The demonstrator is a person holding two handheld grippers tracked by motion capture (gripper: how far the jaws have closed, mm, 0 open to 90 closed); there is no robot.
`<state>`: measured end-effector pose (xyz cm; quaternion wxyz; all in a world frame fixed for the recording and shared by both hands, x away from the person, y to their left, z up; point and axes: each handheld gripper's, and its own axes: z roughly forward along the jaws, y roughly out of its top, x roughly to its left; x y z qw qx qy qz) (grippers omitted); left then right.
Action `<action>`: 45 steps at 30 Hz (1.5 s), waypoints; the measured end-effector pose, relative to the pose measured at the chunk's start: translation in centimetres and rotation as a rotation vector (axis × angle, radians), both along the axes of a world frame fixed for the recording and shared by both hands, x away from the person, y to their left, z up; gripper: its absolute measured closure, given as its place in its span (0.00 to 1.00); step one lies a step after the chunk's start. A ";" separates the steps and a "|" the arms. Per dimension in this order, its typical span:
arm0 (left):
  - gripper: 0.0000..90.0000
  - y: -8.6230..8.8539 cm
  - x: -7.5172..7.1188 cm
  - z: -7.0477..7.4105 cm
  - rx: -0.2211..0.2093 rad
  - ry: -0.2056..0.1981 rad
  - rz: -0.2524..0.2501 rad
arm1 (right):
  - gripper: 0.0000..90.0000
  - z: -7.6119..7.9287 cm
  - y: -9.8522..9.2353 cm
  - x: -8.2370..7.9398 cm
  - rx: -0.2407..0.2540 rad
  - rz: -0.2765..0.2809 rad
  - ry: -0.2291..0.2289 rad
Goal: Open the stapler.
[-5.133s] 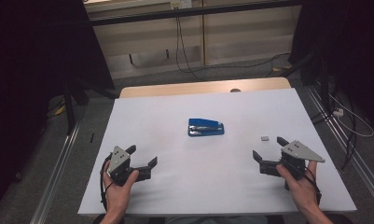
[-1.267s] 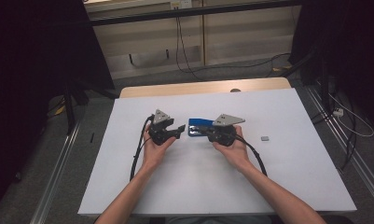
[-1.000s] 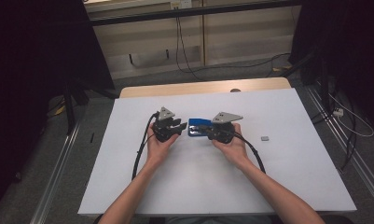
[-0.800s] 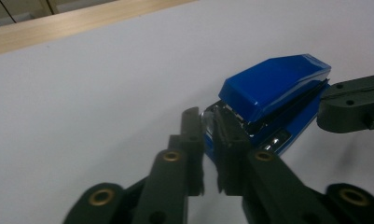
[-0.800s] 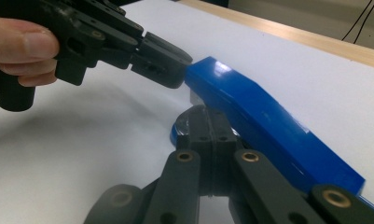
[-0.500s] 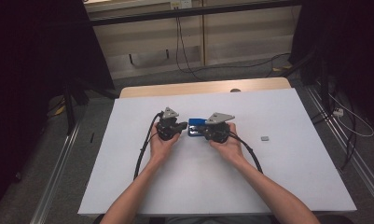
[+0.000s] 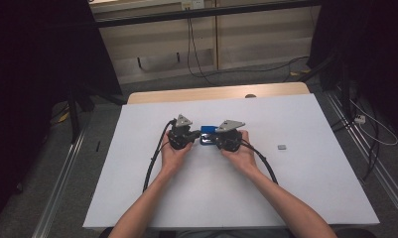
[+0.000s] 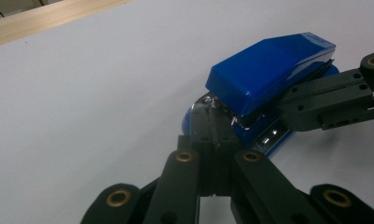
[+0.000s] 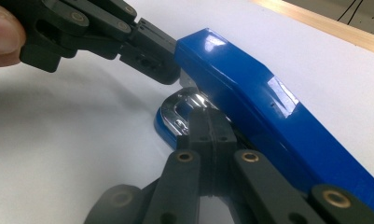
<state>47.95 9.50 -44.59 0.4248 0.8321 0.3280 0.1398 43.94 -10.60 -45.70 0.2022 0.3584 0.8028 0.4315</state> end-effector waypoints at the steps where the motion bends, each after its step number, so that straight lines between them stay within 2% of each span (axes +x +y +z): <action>1: 1.00 0.0 0.0 0.0 -0.005 0.001 -0.003 | 1.00 0.0 0.0 0.0 0.002 0.000 0.001; 7: 1.00 0.0 -0.1 0.1 -0.002 -0.005 -0.005 | 1.00 0.0 0.0 0.0 0.005 -0.003 0.008; 8: 1.00 -0.1 -0.1 0.1 -0.004 -0.016 0.004 | 1.00 0.0 0.0 0.0 0.006 -0.002 0.007; 19: 1.00 -0.1 -0.1 0.2 -0.011 -0.004 0.002 | 1.00 0.0 0.0 0.0 0.006 -0.003 0.009; 24: 1.00 -0.1 -0.2 0.4 -0.036 -0.005 0.002 | 1.00 0.0 0.0 0.0 0.003 -0.003 0.006; 31: 1.00 0.0 -0.2 0.5 -0.033 -0.011 -0.001 | 1.00 0.0 0.0 0.0 0.003 -0.005 0.005; 45: 1.00 -0.1 -0.2 1.2 -0.067 -0.017 -0.005 | 1.00 0.0 0.0 0.0 -0.005 -0.013 -0.003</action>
